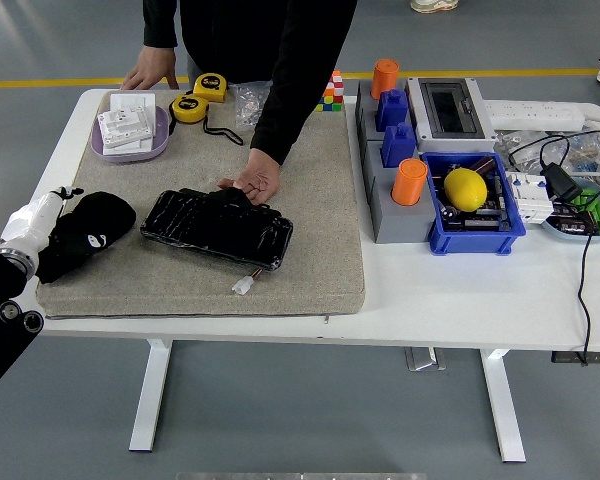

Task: Pick the rag up,wipe the panel,place it on the desk

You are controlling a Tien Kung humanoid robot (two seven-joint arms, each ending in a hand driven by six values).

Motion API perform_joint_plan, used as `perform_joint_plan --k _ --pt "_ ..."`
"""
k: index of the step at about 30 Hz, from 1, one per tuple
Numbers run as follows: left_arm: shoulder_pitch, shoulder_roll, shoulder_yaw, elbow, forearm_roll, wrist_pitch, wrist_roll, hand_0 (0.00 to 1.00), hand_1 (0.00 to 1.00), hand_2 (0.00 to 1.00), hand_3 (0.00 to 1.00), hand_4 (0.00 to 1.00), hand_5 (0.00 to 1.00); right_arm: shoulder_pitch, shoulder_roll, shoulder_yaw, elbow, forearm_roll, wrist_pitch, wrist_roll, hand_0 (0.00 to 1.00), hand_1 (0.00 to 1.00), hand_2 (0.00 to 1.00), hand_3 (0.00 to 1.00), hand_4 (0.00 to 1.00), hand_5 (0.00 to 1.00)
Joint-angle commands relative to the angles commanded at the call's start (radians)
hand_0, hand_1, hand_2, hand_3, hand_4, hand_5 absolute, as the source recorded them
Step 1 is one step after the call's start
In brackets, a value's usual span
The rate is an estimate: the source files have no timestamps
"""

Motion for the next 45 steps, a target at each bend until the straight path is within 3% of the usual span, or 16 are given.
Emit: perform_joint_plan --k 13,18,19,21,24,25,30,31,36,37,42,43,45 --pt "-0.021 -0.035 0.013 0.062 -0.022 0.019 -0.015 0.822 0.916 0.917 0.889 0.877 0.323 -0.001 0.001 0.01 0.002 -0.005 0.0 0.001 0.742 0.697 0.703 0.617 0.998 0.536" --pt "-0.021 -0.041 0.012 0.07 -0.025 0.026 -0.019 0.822 0.916 0.917 0.889 0.877 0.323 -0.001 0.003 0.014 0.0 -0.007 0.001 0.0 0.742 0.697 0.703 0.617 0.998 0.536" --pt "-0.022 -0.041 0.013 0.07 -0.026 0.027 -0.02 0.799 0.868 0.887 0.881 0.868 0.317 -0.001 0.002 0.014 0.0 -0.007 0.001 0.0 0.742 0.698 0.703 0.617 0.998 0.535" --pt "-0.022 -0.041 0.013 0.07 -0.03 0.032 -0.025 0.799 0.868 0.887 0.881 0.868 0.317 -0.001 0.002 0.015 0.0 -0.007 0.001 0.0 0.742 0.698 0.703 0.617 0.998 0.535" --pt "-0.023 -0.041 0.018 0.07 -0.035 0.057 -0.032 0.799 0.868 0.887 0.881 0.868 0.317 -0.001 0.002 0.017 0.0 -0.009 0.0 0.0 0.742 0.698 0.703 0.617 0.998 0.535" --pt "-0.023 -0.041 0.019 0.07 -0.037 0.061 -0.031 0.677 0.734 0.793 0.857 0.806 0.284 -0.001 0.002 0.018 0.001 -0.009 0.0 0.0 0.742 0.697 0.703 0.617 0.998 0.536" --pt "-0.023 -0.042 0.022 0.079 -0.044 0.063 -0.029 0.677 0.734 0.793 0.857 0.806 0.284 0.0 0.003 0.021 0.001 -0.01 0.0 0.0 0.742 0.697 0.703 0.617 0.998 0.536" --pt "-0.023 -0.043 0.022 0.08 -0.044 0.062 -0.028 0.644 0.704 0.779 0.855 0.74 0.237 -0.001 0.003 0.024 0.0 -0.012 0.0 0.0 0.74 0.697 0.703 0.617 0.998 0.535" --pt "-0.022 -0.044 0.024 0.083 -0.046 0.07 -0.029 0.644 0.704 0.779 0.855 0.74 0.237 -0.002 0.004 0.036 0.0 -0.019 0.0 -0.001 0.74 0.697 0.703 0.617 0.998 0.535" --pt "-0.022 -0.044 0.024 0.083 -0.043 0.073 -0.029 0.608 0.675 0.743 0.777 0.671 0.184 -0.002 0.003 0.036 0.0 -0.02 0.0 -0.002 0.74 0.697 0.703 0.617 0.998 0.536" --pt "-0.024 -0.045 0.029 0.085 -0.041 0.088 -0.027 0.608 0.675 0.743 0.777 0.671 0.184 -0.002 0.004 0.045 0.0 -0.023 0.0 -0.002 0.74 0.697 0.703 0.617 0.998 0.536" --pt "-0.024 -0.045 0.03 0.086 -0.042 0.09 -0.028 0.522 0.535 0.668 0.702 0.619 0.177 -0.002 0.004 0.045 0.0 -0.023 0.0 -0.002 0.739 0.697 0.703 0.617 0.998 0.535" --pt "-0.024 -0.046 0.031 0.088 -0.041 0.092 -0.028 0.522 0.535 0.668 0.702 0.619 0.177 -0.002 0.004 0.045 0.0 -0.024 0.0 -0.002 0.739 0.697 0.703 0.617 0.998 0.535"
